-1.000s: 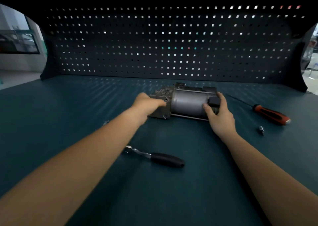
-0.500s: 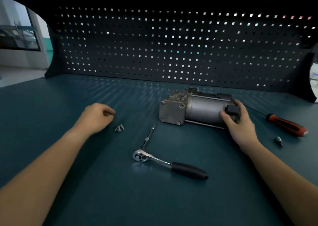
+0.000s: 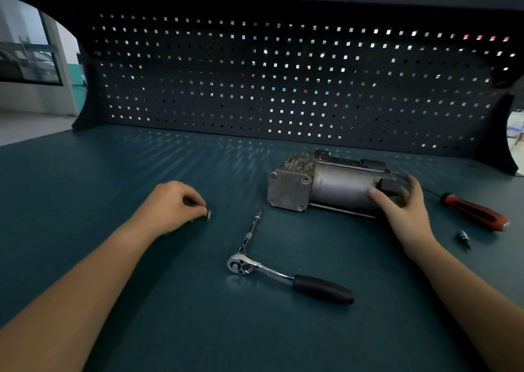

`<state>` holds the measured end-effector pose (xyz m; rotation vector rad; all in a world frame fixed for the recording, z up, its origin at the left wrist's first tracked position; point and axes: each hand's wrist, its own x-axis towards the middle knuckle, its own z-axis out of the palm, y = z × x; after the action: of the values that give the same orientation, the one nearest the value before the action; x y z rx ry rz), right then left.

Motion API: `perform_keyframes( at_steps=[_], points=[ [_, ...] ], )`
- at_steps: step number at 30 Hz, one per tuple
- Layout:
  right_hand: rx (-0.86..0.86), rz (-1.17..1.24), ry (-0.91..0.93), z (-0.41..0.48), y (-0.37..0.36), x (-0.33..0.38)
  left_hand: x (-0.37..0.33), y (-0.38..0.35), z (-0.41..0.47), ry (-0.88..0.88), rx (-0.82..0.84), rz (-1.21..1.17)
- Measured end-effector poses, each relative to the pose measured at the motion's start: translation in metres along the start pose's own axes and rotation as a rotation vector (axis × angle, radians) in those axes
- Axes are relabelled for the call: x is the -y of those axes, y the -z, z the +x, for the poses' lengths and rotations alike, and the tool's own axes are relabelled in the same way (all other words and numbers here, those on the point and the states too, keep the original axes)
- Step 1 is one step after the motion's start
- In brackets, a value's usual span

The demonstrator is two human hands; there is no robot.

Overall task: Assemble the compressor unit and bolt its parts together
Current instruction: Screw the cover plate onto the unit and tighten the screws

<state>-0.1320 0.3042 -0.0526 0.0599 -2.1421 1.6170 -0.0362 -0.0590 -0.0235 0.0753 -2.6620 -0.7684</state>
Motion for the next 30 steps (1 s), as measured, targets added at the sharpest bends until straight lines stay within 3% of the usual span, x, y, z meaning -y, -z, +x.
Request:
perform_keyframes(
  at_steps=[2, 4, 6, 9, 11, 13, 18, 30],
  points=[
    [-0.147, -0.106, 0.135, -0.007, 0.002, 0.01, -0.006, 0.001, 0.0, -0.021, -0.07, -0.084],
    [-0.281, -0.24, 0.416, -0.017, 0.001, 0.027, -0.015, -0.001, -0.002, -0.021, -0.135, -0.259],
    [-0.247, -0.267, 0.594, -0.029, -0.01, 0.045, -0.031, -0.007, -0.006, -0.026, -0.136, -0.519],
    [0.114, -0.026, 0.377, -0.061, -0.045, 0.073, -0.056, -0.024, -0.019, -0.083, -0.004, -0.745],
    [0.377, 0.134, 0.149, -0.082, -0.071, 0.083, -0.067, -0.036, -0.025, -0.125, 0.072, -0.778],
    [0.526, 0.253, 0.016, -0.093, -0.087, 0.084, -0.07, -0.043, -0.027, -0.141, 0.091, -0.781],
    [0.617, 0.481, -0.213, -0.094, -0.094, 0.08, -0.065, -0.046, -0.02, -0.13, 0.02, -0.778],
    [0.654, 0.496, -0.161, -0.087, -0.108, 0.077, -0.055, -0.054, -0.011, -0.069, -0.058, -0.82]
  ],
)
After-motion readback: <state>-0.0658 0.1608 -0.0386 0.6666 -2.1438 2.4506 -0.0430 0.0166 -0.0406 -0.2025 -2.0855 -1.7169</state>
